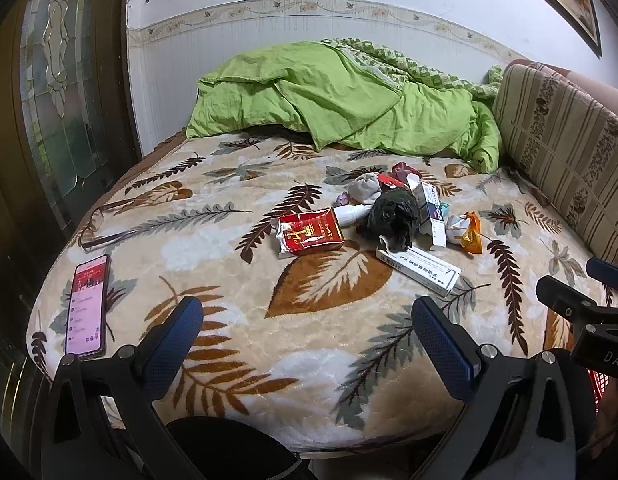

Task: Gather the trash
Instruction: 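Move both tools toward the pile of trash on the bed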

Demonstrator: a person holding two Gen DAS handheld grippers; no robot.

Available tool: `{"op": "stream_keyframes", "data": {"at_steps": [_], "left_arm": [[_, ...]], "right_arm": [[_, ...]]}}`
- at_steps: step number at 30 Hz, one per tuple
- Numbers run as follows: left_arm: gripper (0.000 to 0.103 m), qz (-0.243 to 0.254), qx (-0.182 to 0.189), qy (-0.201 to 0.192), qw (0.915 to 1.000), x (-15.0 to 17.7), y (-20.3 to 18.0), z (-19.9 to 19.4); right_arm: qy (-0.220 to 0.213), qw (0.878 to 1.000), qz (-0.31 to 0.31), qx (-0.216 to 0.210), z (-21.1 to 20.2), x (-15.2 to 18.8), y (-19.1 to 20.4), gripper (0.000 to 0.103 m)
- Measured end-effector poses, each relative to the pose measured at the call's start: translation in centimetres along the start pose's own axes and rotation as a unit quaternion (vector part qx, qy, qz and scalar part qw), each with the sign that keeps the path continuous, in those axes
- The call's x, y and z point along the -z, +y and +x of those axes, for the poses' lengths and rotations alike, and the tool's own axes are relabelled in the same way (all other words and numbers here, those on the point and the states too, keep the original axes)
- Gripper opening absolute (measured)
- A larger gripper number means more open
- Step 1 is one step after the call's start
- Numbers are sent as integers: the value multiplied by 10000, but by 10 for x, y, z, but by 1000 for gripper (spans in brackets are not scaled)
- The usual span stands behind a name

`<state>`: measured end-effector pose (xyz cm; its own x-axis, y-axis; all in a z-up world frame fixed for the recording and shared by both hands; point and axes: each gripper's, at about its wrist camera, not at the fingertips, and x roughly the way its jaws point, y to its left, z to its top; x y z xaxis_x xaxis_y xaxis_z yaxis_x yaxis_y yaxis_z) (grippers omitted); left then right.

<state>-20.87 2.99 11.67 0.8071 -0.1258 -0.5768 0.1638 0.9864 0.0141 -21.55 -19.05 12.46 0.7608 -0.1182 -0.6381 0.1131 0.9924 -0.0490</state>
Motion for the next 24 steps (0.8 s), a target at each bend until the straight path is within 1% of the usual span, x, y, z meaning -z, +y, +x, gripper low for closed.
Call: {"op": "stream_keyframes", "data": {"at_steps": [3,4,7,10,12,14,17,19,24], "left_arm": [[103,-5,17,44,10000,3,-3,1],[103,-4,30,65,10000,4,-4,2],[103,-49,161,212,9996,3,-1,9],[103,-277,249,394,9985,-7,14,22],[103,-401,238,469,9978,-7,21,26],[103,-454,199,516,9974,-11,28,30],[103,-407,239,579,9972,-14,32,35],[103,-356,257,607,9972,-18,34,40],[103,-289,485,720,9958,-32,43,57]], "right_arm": [[81,10000,-31,6,1,-1,0,102],[10,10000,10,-39,1,0,0,102],[-44,9995,94,-283,5,-1,-3,102],[175,9964,113,-817,15,-6,-5,101],[196,9951,116,-961,20,-7,-5,100],[152,9948,96,-999,23,-7,-3,100],[209,9936,-41,-1108,29,-6,3,100],[302,9920,-130,-1221,32,-6,6,98],[486,9857,-385,-1567,44,-10,15,98]]}}
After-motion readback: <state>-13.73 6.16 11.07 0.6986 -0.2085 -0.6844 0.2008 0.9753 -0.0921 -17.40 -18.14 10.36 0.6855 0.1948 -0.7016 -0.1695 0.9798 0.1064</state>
